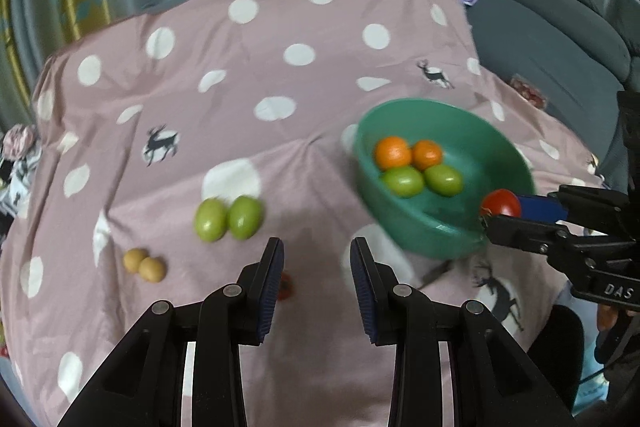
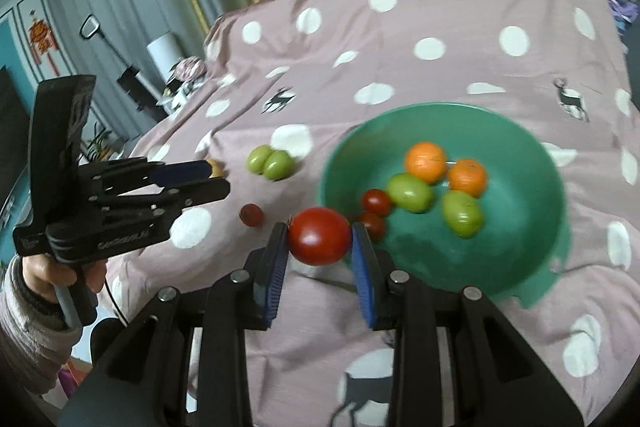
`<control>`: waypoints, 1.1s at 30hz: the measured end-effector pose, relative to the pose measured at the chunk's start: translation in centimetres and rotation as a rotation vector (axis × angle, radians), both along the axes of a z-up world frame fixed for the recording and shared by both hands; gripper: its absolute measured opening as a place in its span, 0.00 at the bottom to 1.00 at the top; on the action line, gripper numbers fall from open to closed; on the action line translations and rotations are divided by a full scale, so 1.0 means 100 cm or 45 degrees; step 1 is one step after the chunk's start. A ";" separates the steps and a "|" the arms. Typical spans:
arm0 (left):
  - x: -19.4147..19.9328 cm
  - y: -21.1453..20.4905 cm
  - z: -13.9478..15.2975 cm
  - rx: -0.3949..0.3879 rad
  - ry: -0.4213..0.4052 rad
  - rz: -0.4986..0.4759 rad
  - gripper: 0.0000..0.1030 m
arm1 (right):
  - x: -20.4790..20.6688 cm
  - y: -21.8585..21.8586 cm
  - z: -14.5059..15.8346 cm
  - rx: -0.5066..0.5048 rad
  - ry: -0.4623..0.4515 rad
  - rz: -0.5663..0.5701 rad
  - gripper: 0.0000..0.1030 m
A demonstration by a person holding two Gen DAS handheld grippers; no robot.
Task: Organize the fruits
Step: 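Carry both red tomatoes over the green bowl and open both tools inside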
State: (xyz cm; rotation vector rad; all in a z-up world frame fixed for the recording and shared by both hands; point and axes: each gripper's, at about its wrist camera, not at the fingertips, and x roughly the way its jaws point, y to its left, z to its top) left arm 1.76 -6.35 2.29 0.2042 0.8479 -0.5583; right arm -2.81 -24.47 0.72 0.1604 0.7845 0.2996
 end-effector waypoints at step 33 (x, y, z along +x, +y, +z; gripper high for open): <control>0.101 -0.019 -0.084 0.029 0.223 0.094 0.58 | 0.007 -0.011 -0.011 0.156 -0.022 0.053 0.31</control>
